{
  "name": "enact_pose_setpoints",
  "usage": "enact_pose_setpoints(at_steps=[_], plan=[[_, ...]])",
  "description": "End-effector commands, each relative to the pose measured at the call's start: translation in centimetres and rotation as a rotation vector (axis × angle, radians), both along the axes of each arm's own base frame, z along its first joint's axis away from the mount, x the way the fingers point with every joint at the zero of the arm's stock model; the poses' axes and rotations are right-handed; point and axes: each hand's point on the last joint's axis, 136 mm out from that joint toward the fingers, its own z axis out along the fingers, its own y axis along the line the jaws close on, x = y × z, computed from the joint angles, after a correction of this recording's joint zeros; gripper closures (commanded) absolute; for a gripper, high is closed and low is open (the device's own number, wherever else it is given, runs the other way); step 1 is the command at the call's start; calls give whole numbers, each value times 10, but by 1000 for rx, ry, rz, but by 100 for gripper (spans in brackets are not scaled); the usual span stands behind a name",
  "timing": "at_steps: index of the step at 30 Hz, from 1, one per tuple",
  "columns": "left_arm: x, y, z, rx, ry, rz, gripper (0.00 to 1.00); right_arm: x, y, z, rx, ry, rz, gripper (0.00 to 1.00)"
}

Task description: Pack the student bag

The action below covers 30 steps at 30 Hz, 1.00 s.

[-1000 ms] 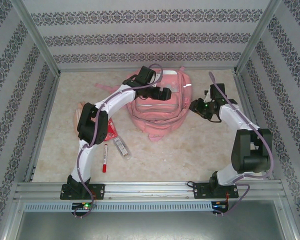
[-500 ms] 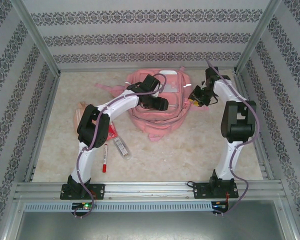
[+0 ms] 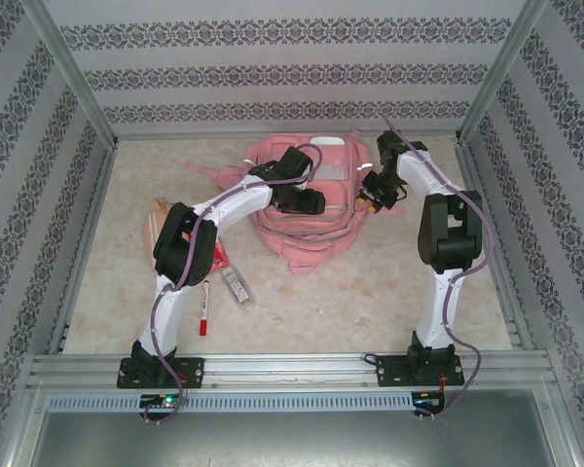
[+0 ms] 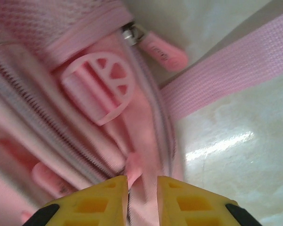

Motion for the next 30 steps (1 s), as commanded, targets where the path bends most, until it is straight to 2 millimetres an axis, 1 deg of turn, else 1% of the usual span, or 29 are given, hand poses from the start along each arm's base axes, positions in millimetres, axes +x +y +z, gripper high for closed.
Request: enact_pose_setpoints(at_steps=[1,5,8,11,16,21,23,26,29,30], plan=[[-3,-1,-9,-10,26,15,37,0,-5,-13,-41,32,-39,76],[-4,-2,-9,-26,25,21,37,5,-4,-20,-70,16,-24,80],[-5,-2,-10,-28,28,23,37,10,-1,-18,-83,-4,-12,80],[-6,-1,-11,-27,29,27,37,13,5,-18,-58,-15,-22,75],[-6,-1,-11,-36,29,31,37,18,13,-23,-8,-33,-58,74],[-5,-2,-10,-39,24,28,37,19,21,-25,33,-43,-71,83],[-4,-2,-8,-42,20,29,37,17,20,-23,34,-44,-80,87],[-2,-3,-8,-43,12,36,37,12,21,-22,39,-36,-93,90],[2,0,-10,-29,6,58,37,5,18,-20,22,-27,-109,99],[4,1,-12,-21,1,70,37,2,16,-18,15,-28,-116,100]])
